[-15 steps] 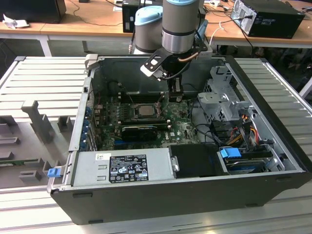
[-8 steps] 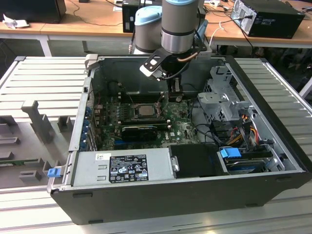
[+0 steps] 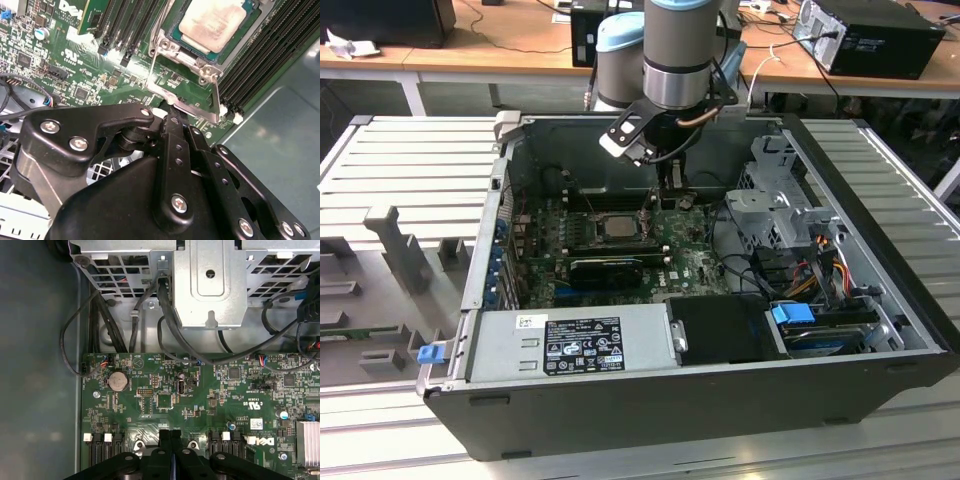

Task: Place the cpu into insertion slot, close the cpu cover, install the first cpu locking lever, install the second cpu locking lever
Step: 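Close the cpu cover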

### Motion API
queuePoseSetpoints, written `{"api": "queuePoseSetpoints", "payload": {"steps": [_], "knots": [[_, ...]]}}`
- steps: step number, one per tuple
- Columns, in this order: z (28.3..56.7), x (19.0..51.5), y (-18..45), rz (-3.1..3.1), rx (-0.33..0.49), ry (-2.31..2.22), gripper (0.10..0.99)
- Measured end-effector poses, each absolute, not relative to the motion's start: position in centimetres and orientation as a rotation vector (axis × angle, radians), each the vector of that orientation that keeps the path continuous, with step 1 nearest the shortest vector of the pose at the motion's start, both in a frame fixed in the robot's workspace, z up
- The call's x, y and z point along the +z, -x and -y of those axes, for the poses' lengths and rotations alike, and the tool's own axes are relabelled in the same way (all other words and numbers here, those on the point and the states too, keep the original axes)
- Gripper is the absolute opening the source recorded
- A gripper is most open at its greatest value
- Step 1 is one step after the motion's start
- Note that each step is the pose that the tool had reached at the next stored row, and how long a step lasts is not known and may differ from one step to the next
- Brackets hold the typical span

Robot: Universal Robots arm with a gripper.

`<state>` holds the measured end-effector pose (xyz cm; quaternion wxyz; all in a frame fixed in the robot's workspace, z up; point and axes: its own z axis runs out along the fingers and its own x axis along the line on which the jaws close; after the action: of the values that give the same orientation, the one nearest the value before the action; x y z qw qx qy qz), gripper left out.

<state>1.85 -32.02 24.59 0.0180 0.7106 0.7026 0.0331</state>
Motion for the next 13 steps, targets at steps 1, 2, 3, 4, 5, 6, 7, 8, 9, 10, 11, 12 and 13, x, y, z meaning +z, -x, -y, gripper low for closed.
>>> {"api": "queuePoseSetpoints", "payload": {"steps": [1,2,3,4,5,6,7,8,9,10,11,12,13], "knots": [[32.02,24.59,-1.73,-2.182,0.103,-2.207,0.106],[32.02,24.59,-1.67,-2.182,0.103,-2.207,0.106],[32.02,24.59,-1.61,-2.182,0.103,-2.207,0.106],[32.02,24.58,-1.49,-2.182,0.103,-2.207,0.106],[32.02,24.59,-1.44,-2.182,0.103,-2.207,0.106],[32.02,24.59,-1.38,-2.182,0.103,-2.207,0.106],[32.02,24.58,-1.31,-2.182,0.103,-2.207,0.106],[32.02,24.59,-1.2,-2.182,0.103,-2.207,0.106],[32.02,24.58,-1.1,-2.182,0.103,-2.207,0.106],[32.02,24.58,-1.03,-2.182,0.103,-2.207,0.106],[32.02,24.58,-0.94,-2.182,0.103,-2.207,0.106],[32.02,24.58,-0.87,-2.182,0.103,-2.207,0.106],[32.02,24.58,-0.76,-2.182,0.103,-2.207,0.106]]}}
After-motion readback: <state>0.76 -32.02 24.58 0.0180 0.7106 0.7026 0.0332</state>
